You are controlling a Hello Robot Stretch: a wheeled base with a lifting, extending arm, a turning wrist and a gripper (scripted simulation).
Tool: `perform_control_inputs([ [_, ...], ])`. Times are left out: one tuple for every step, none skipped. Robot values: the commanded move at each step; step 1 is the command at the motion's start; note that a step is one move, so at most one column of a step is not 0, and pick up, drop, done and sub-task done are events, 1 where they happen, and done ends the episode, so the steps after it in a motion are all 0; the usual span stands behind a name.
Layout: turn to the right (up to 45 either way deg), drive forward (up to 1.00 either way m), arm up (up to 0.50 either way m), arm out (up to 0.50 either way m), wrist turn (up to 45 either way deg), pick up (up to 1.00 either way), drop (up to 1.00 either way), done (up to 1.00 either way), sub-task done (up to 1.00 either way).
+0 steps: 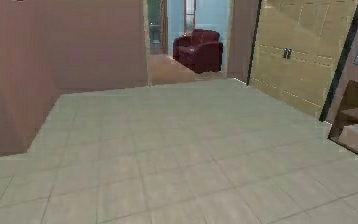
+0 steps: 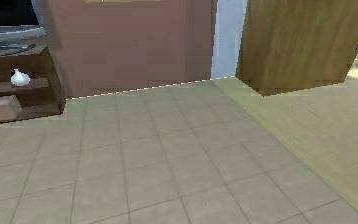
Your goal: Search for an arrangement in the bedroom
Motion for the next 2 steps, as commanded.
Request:
perform_control_inputs([
  [-3.0,0.0,0.0,0.0,0.0,0.0,0.0,0.0,0.0],
  [0.0,1.0,0.0,0.0,0.0,0.0,0.0,0.0,0.0],
])
